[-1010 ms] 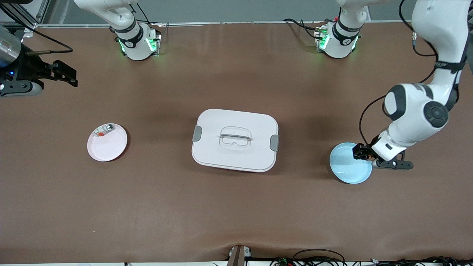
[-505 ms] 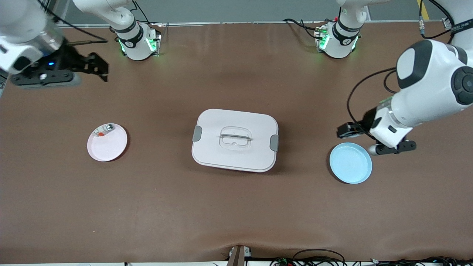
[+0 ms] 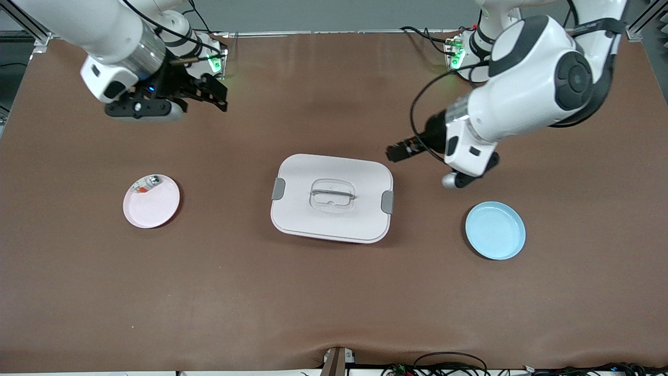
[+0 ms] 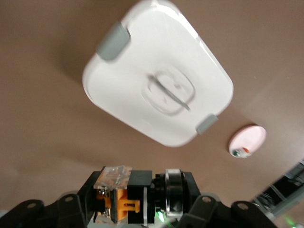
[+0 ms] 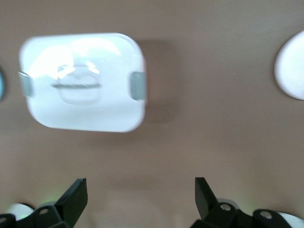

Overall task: Transfer orange switch to right arm and place
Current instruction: 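Close the right gripper on the switch held by the left gripper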

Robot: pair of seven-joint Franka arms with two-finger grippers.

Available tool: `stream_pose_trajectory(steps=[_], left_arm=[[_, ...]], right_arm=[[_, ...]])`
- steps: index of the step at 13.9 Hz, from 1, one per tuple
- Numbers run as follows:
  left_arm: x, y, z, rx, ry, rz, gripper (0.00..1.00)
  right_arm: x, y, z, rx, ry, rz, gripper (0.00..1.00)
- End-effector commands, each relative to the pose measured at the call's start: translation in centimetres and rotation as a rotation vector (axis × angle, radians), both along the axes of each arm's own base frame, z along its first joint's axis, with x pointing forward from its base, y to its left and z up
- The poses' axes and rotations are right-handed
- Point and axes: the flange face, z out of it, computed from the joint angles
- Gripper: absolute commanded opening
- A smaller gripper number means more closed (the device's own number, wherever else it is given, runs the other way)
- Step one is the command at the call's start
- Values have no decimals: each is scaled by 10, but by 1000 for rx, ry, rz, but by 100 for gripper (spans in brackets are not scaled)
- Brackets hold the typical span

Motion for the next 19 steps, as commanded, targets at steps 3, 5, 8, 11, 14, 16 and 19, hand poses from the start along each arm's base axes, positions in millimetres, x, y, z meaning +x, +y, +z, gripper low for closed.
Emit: stream_pose_trajectory(steps=[3,5,8,11,14,16,19], left_arm=[[-18,-65,14,-129,138,125,0],[-25,-98,14,-153,201,251,0],[-22,-120,3,-160,281,376,0],[-28,-135,-16,-131,330,392,0],[-29,-144,-27,-110,392,452,0],[-34,-152,-33,-101,398,442,0],[-39,-159,-39,-91,411,441,0]], right_arm=[[-61,42,-43,229,-90,-200,100],[-58,47,-42,296,-59,-296,100],[-53,48,-35,405,-23,-394,100],[-53,49,-36,425,-4,-407,100],[-42,57,-39,421,-4,-408,100],[-32,64,-37,425,-9,-409,100],[-25,73,-40,419,-5,-404,100]])
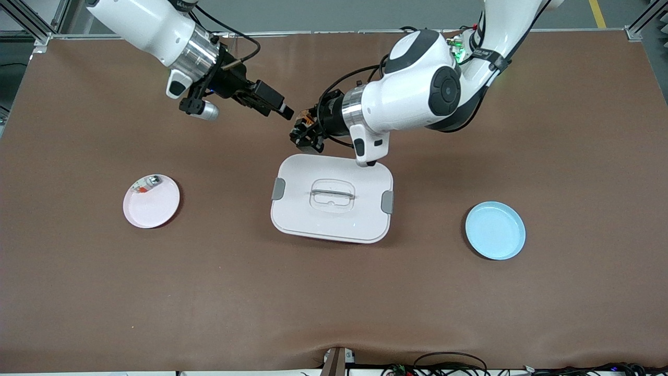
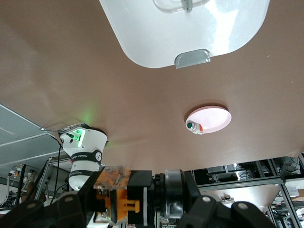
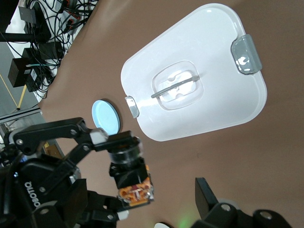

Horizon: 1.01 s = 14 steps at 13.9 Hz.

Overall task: Transfer orange switch to right arm and place
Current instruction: 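Close the right gripper on the switch held by the left gripper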

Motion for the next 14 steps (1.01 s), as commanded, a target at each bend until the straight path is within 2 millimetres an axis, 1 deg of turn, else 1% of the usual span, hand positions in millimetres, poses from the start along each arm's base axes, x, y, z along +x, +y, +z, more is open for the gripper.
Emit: stream_pose_trajectory(steps=[1,4,5,6,9,12,14], left_arm=[[1,-7,2,-3,5,13,0],[-1,-10,-2,14,3,10,0],[-2,-11,-3,20,-2,7,0],[-2,-12,-5,22,-2,5,0],[-2,-12,-6,23,0,4,0],[-1,-12,-5,18,-6,12,0],[-1,-12,-5,18,-9,11,0]], right_arm=[[11,13,-1,14,15,-2,100],[14,16,-11,2,27,-1,100],[12,19,-13,0,32,5,100],[9,27,-19,-8,41,19,100],[5,38,-30,-23,51,46,100],[-7,51,-36,-35,66,78,100],[-7,51,-38,-37,67,79,100]])
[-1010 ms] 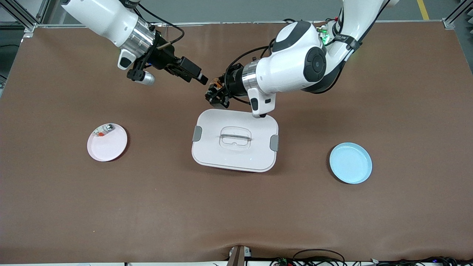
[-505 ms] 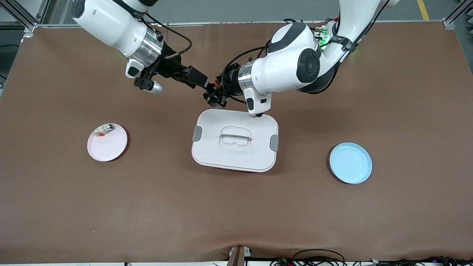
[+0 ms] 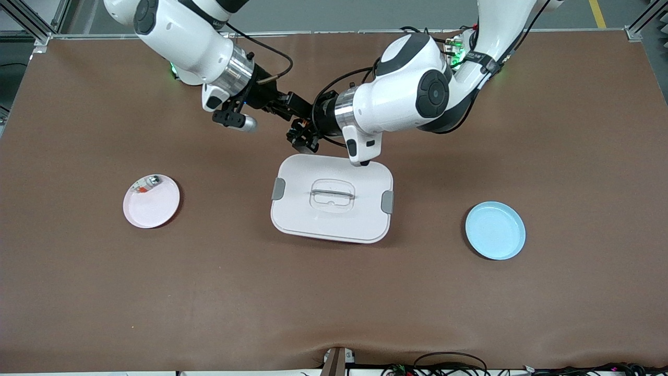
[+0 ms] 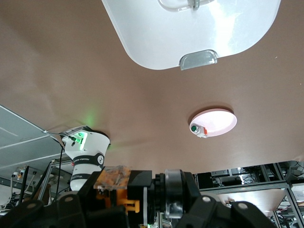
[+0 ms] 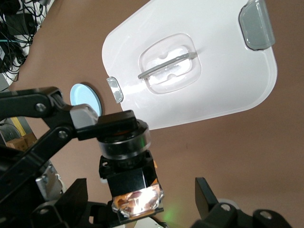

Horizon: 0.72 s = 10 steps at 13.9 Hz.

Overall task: Transfer orange switch to right arm and place
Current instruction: 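Close the right gripper on the switch held by the left gripper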

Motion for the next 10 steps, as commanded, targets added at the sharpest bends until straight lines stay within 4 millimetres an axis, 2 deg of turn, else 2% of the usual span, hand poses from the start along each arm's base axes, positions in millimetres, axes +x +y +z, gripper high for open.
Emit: stream_pose_trajectory(steps=[1,2,5,8,10], left_arm=[[2,-5,5,3,-10,21,0],[1,-5,5,4,-8,21,0],[1,-5,5,5,-9,20,0],[2,-5,5,3,-10,21,0],[3,-6,1,5,-1,21,0]], right_arm=[[-2,4,2,8,11,9,100],[-2,4,2,8,10,10,100],[-1,2,5,10,4,10,43],[2,-1,6,14,3,3,0],[2,-1,7,15,3,-1,0]])
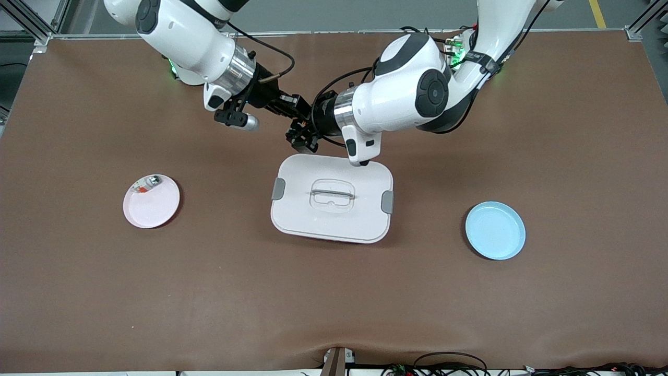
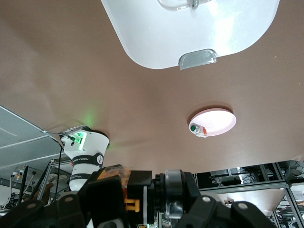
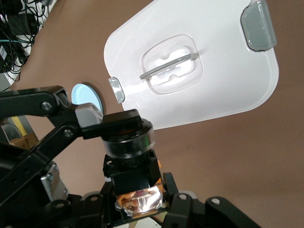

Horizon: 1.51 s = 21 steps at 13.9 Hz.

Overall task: Transfer orange switch to right arm and place
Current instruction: 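Open the left gripper and withdraw it while the right gripper holds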

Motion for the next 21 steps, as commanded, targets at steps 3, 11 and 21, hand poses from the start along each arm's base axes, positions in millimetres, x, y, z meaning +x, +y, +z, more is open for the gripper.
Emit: stream_pose_trajectory(steps=[3,11,21], left_arm=[[4,-3,2,7,-4,21,13],[27,20,27,17,-93,52,100],[73,94,26,367,-556,-180,100]], right_arm=[[2,-2,6,14,7,-8,0],[4,-4,15,17,16,1,0],[24,-78,90,-146,10,391,0]])
